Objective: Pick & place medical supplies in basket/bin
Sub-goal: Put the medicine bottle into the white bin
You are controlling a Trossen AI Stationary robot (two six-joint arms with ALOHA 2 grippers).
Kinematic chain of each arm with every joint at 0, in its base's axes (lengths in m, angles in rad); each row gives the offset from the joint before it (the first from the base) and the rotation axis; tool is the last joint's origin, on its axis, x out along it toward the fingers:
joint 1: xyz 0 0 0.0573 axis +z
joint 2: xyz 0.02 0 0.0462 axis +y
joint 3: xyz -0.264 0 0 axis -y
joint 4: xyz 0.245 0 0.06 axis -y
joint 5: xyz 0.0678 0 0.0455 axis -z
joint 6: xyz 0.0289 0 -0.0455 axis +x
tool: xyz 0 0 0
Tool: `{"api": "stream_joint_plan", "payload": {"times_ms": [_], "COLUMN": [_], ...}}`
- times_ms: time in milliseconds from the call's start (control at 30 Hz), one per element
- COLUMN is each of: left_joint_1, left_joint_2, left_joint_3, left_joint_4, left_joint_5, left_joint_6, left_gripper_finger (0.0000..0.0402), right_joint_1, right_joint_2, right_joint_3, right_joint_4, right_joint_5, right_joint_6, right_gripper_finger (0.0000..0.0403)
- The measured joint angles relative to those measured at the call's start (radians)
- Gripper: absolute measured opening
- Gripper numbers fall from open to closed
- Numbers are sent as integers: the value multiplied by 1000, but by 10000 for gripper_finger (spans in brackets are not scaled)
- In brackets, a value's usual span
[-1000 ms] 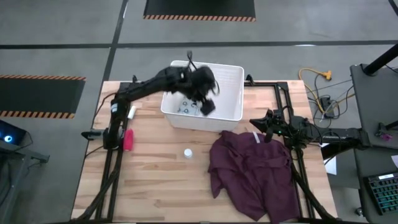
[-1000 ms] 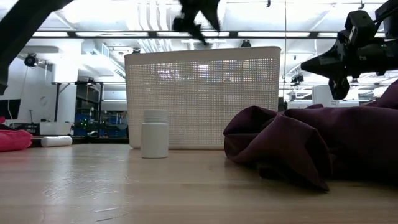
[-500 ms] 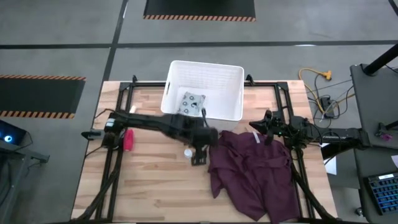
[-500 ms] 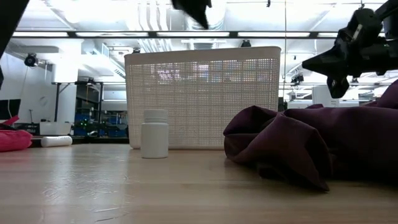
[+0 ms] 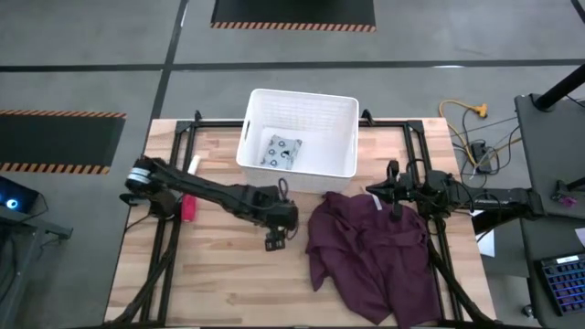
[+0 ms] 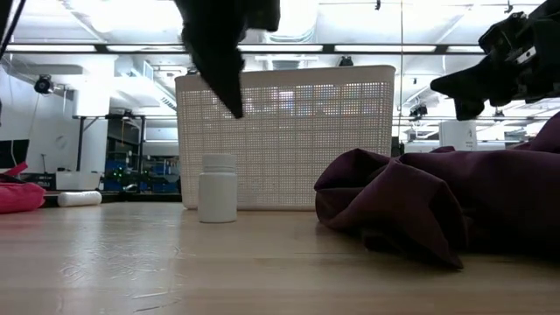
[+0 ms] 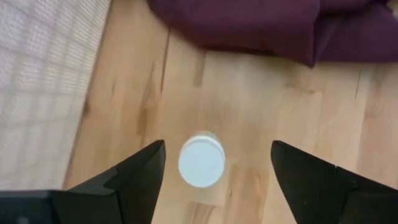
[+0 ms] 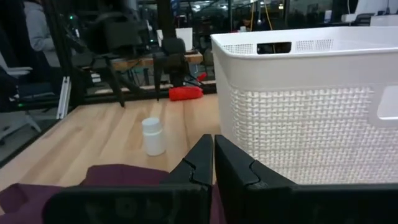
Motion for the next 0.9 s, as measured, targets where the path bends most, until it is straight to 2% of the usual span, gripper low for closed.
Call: {"api": "stream_joint_plan", "payload": {"times_ms": [233,367,533,767,900], "left_joint_1": [1,-1,-4,-4,-4], "left_joint_2": [-172,-226,-232,-233,-233], "left_joint_3": [-310,-431,-512,-548,-597], "left_joint_4": [286,410,490,511,614], "left_joint_5": [2,8,8,0,0], "left_joint_6": [43,34,27,28,29], "left_gripper_finger": [273,273,274,274,274], "right_joint_1": [0,0,0,0,0], "right_joint_2": [0,0,0,1,1], "right_joint_3": [0,0,0,0,0], "right_joint_4": [-1,-1,-2,-3,-3], "right_joint_5": [4,5,6,7,8], "right_joint_6": [25,27,24,24,24], "right_gripper_finger": [9,9,9,9,9]}}
